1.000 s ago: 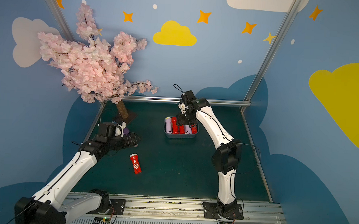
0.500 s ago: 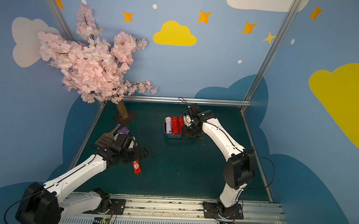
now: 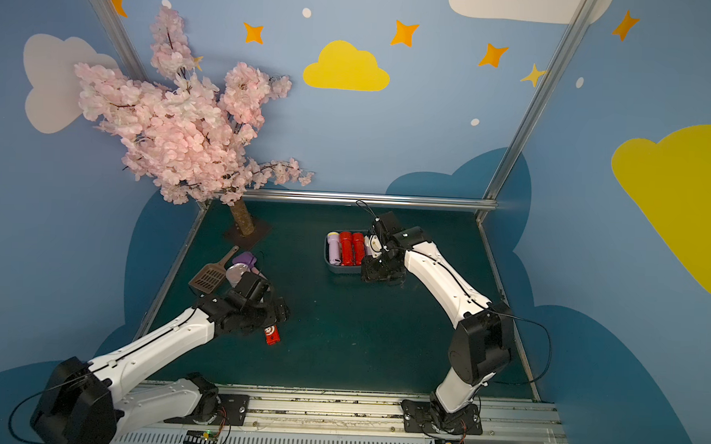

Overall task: Put the flashlights into the storage boxes
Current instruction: Pick up the flashlight from the center of the board.

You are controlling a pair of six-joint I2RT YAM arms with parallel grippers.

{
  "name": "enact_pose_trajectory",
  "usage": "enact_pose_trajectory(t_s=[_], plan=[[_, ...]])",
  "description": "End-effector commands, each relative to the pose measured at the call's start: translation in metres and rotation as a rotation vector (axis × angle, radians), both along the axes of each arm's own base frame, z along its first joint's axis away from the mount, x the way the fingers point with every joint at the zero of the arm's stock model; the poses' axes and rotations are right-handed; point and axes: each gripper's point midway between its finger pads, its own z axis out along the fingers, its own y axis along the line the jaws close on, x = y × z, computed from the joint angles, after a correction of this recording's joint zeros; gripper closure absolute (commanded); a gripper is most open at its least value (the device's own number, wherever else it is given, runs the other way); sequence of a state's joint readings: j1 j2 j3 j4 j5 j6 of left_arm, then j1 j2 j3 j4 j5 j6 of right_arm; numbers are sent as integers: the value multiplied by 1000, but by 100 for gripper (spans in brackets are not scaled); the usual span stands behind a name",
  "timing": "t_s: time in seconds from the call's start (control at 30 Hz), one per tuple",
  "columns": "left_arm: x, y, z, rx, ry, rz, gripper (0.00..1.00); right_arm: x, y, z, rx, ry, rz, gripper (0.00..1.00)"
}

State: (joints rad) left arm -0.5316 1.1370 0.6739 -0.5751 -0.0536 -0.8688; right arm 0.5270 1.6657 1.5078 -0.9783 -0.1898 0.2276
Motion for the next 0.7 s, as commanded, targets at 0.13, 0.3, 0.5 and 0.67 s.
enact_pose_trajectory(t_s=[0.13, 0.3, 0.5, 0.67], plan=[[-19, 15, -14, 105, 58, 71, 5, -4, 4, 9, 38, -20, 36, 47], [-19, 19, -23, 144, 81, 91, 5, -5, 7, 7, 63, 9, 34, 48], [-18, 24, -29, 192, 97, 93, 7, -7, 8, 6, 67, 19, 34, 48], [-13, 23, -31, 208, 95, 94, 13, -5, 6, 6, 60, 15, 27, 48]])
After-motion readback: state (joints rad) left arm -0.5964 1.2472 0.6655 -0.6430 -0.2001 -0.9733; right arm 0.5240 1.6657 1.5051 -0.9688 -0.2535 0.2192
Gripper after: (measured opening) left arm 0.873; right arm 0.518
